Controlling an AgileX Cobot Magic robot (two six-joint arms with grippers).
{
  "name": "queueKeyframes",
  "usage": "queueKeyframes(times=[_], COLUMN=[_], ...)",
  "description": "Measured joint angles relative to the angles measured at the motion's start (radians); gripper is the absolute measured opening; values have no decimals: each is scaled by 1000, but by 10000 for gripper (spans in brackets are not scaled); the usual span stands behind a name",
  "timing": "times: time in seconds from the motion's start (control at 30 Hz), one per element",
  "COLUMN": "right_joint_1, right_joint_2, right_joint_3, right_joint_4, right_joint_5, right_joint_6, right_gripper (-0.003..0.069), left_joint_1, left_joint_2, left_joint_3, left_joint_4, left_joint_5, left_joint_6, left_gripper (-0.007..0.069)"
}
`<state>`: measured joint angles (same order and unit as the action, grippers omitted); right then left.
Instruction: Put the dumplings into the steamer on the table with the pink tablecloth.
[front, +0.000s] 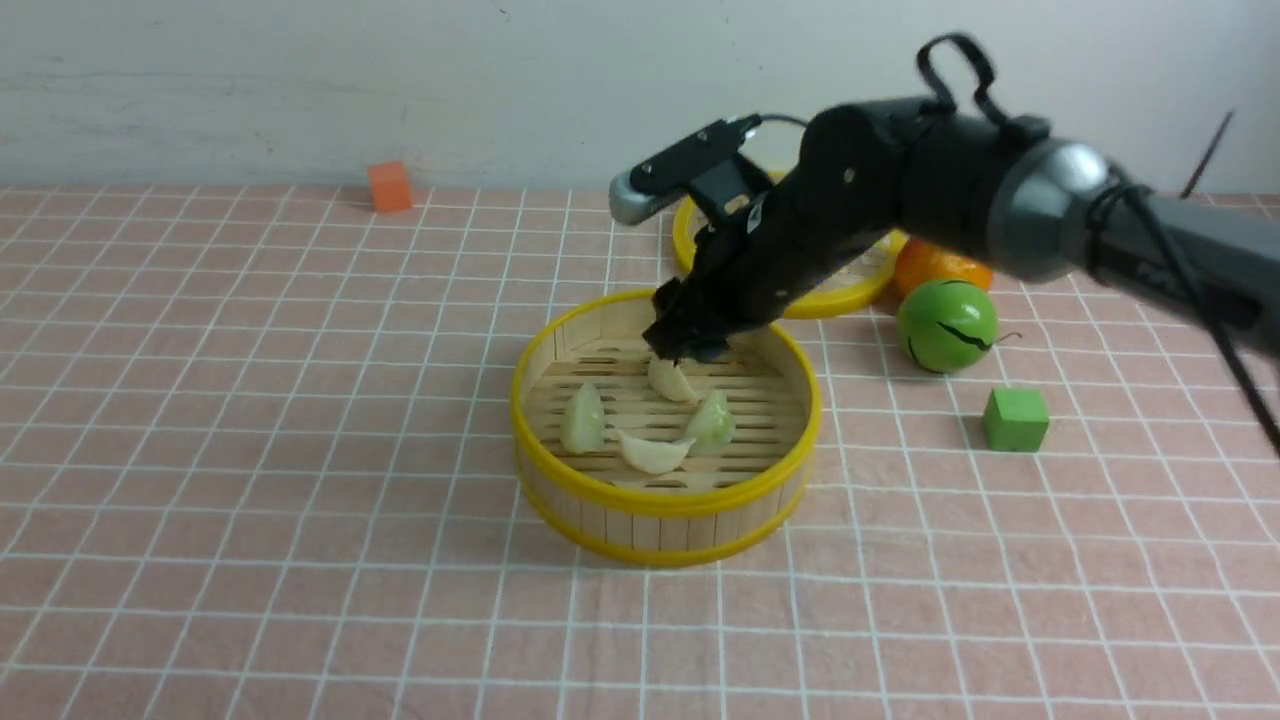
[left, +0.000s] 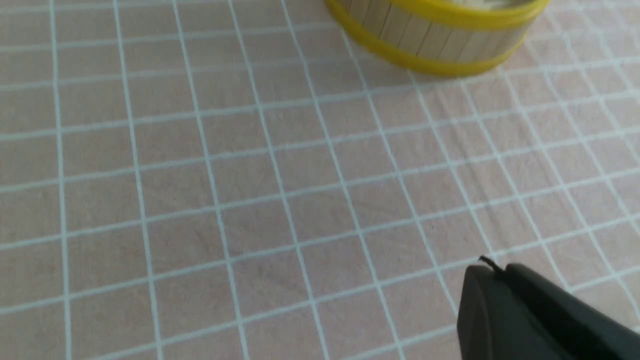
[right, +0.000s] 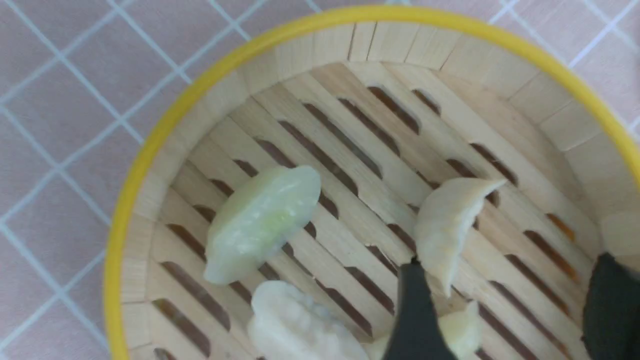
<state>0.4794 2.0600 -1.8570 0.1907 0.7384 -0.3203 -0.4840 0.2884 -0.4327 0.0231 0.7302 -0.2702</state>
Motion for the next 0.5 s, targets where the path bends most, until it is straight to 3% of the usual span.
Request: queueKeyframes(times=[0.13, 0.17, 0.2, 0.23, 0.3, 0.5], right_joint_1=[0, 0, 0, 0, 0, 0], right_joint_2=[-156, -164, -239, -247, -338, -539], right_joint_3=[-2, -2, -2, -2, -2, 115], right_joint_4=[-7, -7, -7, -7, -5, 20], right_joint_5=[47, 50, 73, 76, 132, 231], right_joint_6=[0, 0, 0, 0, 0, 0], right_gripper=[226, 215, 114, 104, 1, -17], left_joint_1=[0, 0, 0, 0, 0, 0], left_joint_2=[-116, -124, -149, -151, -162, -162], left_joint_3=[51, 55, 65, 65, 66, 66], left_joint_4=[34, 36, 42, 42, 44, 44], left_joint_5=[-85, -88, -103, -103, -105, -107], left_joint_6=[-9, -9, -10, -10, -12, -13], left_gripper=[29, 29, 29, 29, 33, 38])
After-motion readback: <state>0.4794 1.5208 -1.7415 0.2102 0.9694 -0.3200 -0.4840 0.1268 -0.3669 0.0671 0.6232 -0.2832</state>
